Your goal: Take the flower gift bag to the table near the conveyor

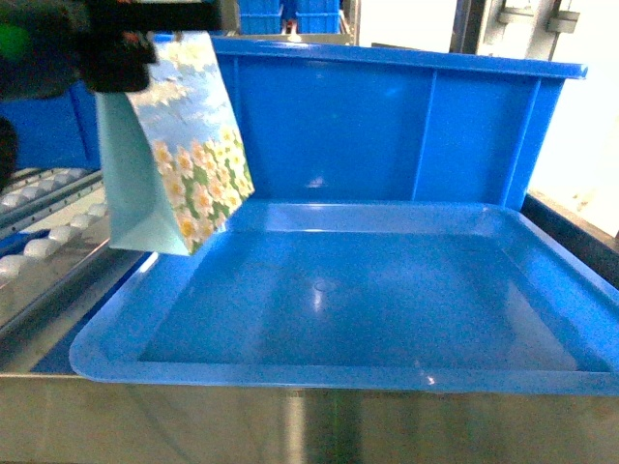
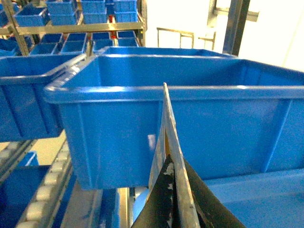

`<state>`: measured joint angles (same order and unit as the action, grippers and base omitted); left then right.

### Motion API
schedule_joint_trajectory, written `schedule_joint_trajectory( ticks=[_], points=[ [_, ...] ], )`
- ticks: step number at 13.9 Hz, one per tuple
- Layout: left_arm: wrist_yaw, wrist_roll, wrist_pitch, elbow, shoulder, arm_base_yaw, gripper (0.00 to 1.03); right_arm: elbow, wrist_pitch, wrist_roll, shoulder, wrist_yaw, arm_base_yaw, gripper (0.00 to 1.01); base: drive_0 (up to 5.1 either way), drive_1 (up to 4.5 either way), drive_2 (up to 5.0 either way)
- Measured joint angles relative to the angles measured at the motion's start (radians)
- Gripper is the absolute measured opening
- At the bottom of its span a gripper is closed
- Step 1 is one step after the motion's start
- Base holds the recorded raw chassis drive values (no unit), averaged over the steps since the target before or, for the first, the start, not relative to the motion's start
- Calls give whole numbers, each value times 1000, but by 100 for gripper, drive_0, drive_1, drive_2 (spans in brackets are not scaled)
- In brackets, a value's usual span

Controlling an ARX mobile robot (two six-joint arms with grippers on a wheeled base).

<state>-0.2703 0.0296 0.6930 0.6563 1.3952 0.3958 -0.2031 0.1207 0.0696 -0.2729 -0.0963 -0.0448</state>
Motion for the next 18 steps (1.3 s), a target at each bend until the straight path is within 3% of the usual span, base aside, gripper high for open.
schedule_joint_trajectory(
  ticks=[3, 6, 9, 18],
  points=[
    [63, -9, 44, -135, -222, -103, 2, 0, 0, 0, 0, 0, 0, 2, 0, 0, 0],
    [113, -35, -24, -327, -486, -220, 2, 0, 0, 0, 0, 0, 0, 2, 0, 0, 0],
    [134, -110, -89, -403, -714, -220, 2, 0, 0, 0, 0, 0, 0, 2, 0, 0, 0],
    [143, -128, -90, -403, -706, -216, 2, 0, 1, 0, 0, -3, 0, 2, -426, 194, 258]
  ],
)
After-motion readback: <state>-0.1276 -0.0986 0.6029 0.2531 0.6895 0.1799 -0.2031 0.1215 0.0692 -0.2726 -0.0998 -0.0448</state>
